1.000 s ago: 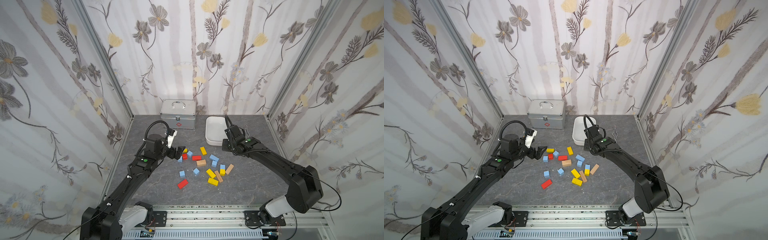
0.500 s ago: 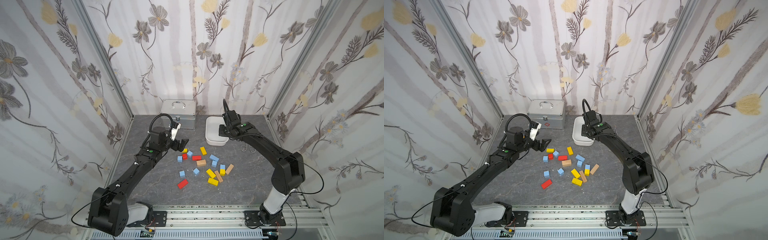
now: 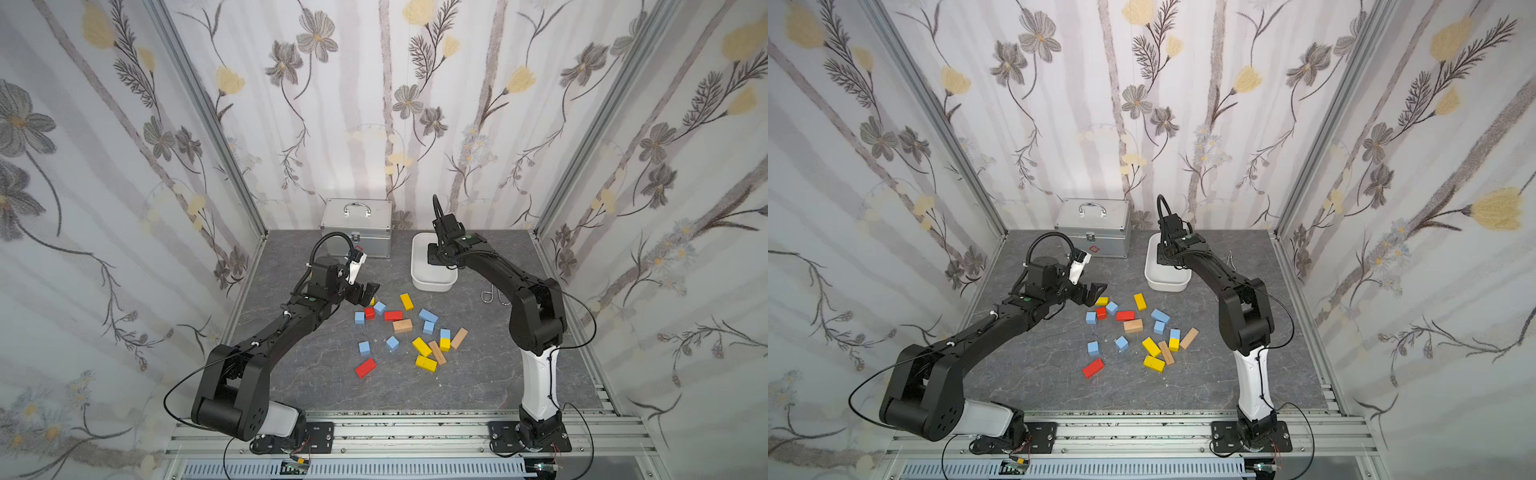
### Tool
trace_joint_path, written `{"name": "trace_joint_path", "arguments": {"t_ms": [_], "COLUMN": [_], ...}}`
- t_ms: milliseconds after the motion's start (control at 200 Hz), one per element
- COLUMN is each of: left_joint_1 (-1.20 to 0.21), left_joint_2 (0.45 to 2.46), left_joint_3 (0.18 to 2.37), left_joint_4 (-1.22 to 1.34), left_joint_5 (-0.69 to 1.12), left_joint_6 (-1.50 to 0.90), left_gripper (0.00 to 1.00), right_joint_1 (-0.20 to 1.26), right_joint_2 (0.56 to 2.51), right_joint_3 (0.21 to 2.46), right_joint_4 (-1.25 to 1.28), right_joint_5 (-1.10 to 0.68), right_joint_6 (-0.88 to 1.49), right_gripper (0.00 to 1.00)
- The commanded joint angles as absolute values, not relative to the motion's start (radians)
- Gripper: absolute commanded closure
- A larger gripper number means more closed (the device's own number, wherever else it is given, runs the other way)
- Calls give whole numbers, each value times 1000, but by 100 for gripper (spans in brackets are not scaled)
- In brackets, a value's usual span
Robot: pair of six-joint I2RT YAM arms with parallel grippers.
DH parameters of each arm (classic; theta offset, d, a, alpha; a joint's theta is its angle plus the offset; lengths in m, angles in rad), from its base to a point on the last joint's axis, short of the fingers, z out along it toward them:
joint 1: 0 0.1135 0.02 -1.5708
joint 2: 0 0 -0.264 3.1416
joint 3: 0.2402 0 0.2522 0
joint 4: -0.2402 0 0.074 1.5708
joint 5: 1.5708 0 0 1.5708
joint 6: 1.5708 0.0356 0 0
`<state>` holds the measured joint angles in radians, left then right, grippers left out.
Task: Pick out the blue building blocks
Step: Place the building block in the storage box.
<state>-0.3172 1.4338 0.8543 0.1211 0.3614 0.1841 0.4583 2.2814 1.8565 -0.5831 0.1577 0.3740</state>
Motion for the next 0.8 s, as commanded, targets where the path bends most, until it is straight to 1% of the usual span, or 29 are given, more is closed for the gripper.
{"name": "trace_joint_path", "arguments": {"t_ms": [0, 335, 794], "left_joint_1": [-322, -345, -351], "left_joint_2": [1446, 1468, 1495], "left_joint_3": [849, 841, 841], "left_joint_4": [146, 106, 91], "left_joint_5": [357, 331, 325], "left_joint_6": [216, 265, 288], "left_gripper": [0, 0, 0], "right_joint_1": [452, 449, 448], "right_joint_2": [2331, 2471, 2538], "right_joint_3": [1903, 1973, 1982], "right_joint_4": [-594, -603, -601], "right_joint_5": [146, 104, 121], "right_joint_6": [356, 363, 378], "right_gripper": [100, 100, 100]}}
